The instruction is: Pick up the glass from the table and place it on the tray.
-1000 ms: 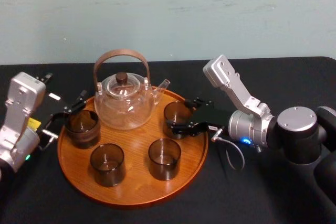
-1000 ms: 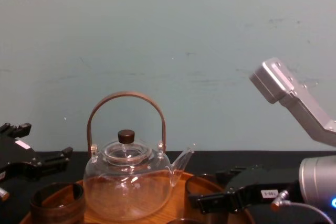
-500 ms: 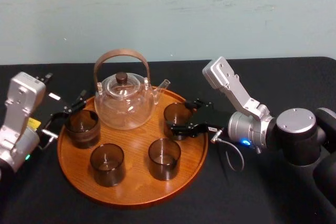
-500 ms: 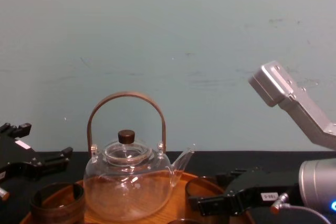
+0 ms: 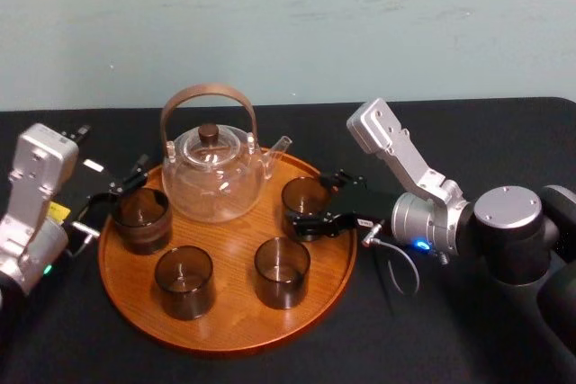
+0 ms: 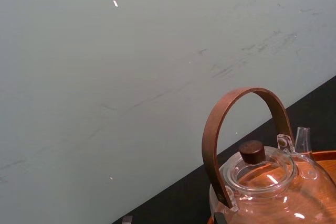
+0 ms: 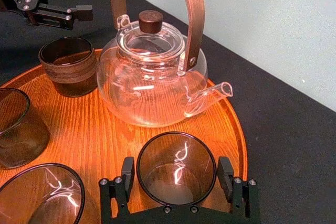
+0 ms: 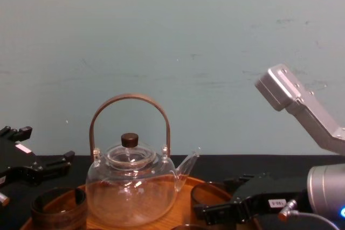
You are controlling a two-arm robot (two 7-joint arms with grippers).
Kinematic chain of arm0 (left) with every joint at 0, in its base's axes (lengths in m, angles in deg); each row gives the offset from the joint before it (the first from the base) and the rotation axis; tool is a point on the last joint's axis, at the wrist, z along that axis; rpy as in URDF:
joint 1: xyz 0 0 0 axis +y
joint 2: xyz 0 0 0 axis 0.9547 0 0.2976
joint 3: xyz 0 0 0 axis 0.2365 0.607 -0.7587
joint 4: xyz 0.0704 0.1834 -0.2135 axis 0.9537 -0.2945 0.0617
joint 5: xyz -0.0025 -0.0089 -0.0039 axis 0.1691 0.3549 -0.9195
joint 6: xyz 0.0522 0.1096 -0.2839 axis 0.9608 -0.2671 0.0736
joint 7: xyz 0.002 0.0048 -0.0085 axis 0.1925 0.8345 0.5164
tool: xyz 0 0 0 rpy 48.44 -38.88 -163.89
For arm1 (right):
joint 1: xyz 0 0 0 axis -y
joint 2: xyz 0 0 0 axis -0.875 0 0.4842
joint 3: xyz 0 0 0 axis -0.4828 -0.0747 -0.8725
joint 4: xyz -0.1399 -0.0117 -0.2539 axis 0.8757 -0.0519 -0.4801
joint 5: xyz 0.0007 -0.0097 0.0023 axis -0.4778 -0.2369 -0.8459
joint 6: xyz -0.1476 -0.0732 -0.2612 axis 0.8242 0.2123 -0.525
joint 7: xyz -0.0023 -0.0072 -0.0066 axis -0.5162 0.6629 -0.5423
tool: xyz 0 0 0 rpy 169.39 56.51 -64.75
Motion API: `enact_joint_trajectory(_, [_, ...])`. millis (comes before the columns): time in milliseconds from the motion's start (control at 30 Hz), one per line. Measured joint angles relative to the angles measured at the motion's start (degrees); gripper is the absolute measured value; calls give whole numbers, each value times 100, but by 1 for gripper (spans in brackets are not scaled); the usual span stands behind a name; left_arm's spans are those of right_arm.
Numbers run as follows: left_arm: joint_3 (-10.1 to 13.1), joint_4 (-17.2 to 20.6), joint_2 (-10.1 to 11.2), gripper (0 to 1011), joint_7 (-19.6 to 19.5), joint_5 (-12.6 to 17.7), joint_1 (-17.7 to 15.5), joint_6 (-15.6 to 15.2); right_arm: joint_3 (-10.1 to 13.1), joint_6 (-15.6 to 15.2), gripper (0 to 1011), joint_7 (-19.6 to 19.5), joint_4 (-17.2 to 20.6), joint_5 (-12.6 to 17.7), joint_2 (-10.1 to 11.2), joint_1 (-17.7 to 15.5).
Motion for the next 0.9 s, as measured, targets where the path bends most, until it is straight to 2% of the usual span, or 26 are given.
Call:
enact_joint_trajectory(433, [0,0,0,1001,0,0,0,0,53,8,1002,48,65,62,34,-26])
enact_joint_trajectory(700, [0,0,0,1001,0,0,0,0,212,5,1002,165,505,269,318,-275])
enact_joint_trajectory(900, [0,0,0,1001,0,0,0,0,369,-22,1002,166,936,427,626,-547])
